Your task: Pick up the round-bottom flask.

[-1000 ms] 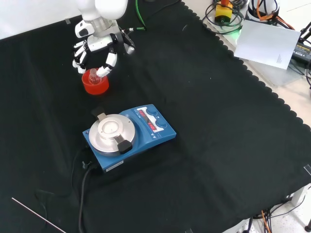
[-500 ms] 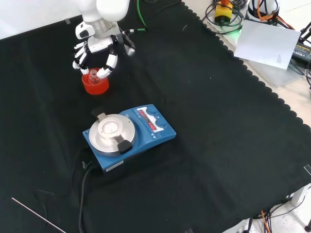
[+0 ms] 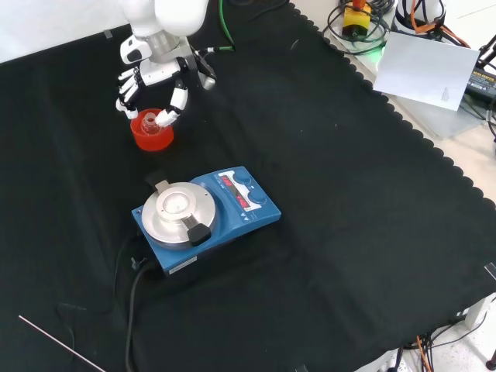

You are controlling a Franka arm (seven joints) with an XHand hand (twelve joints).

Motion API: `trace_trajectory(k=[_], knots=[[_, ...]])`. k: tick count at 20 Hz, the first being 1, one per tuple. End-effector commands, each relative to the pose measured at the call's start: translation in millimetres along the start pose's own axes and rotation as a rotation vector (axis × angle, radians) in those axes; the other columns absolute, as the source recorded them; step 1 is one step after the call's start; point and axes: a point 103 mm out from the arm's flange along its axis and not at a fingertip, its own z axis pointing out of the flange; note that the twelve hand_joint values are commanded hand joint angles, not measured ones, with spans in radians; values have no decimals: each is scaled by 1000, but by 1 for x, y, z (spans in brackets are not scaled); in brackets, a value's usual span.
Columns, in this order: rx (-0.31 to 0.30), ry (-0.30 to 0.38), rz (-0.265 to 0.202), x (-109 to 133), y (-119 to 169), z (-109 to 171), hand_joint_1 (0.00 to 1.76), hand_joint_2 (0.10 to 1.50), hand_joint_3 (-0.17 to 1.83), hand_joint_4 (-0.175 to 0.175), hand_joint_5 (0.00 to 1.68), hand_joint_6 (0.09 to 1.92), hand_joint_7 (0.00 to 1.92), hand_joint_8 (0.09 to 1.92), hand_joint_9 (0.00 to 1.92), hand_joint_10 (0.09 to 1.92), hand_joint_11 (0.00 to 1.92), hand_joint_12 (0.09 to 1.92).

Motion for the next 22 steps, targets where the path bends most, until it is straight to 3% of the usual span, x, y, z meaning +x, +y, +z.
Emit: trace_trajectory(k=[1,7,10,11,13,14,18,22], knots=[[7,-15,-2,1,0,1,885,659,607,-63,462,711,275,670,425,677,59,1359],[4,-31,-4,3,1,2,899,648,619,-58,485,719,274,669,424,677,63,1359],[-12,-48,-8,3,2,1,930,656,630,-38,610,771,279,671,429,678,72,1359],[-26,-56,-7,3,2,0,955,669,642,-22,723,779,294,671,441,676,84,1358],[-55,-73,-4,2,2,-2,1024,838,429,90,946,880,338,671,480,668,131,1352],[-64,-82,-3,1,2,-3,1049,877,363,115,1018,875,362,665,506,660,162,1343],[-84,-89,-2,-3,2,-6,1086,800,503,152,1122,868,445,612,608,592,261,1308],[-93,-81,-1,-2,1,-8,1088,768,566,159,1129,884,471,605,639,582,296,1308]])
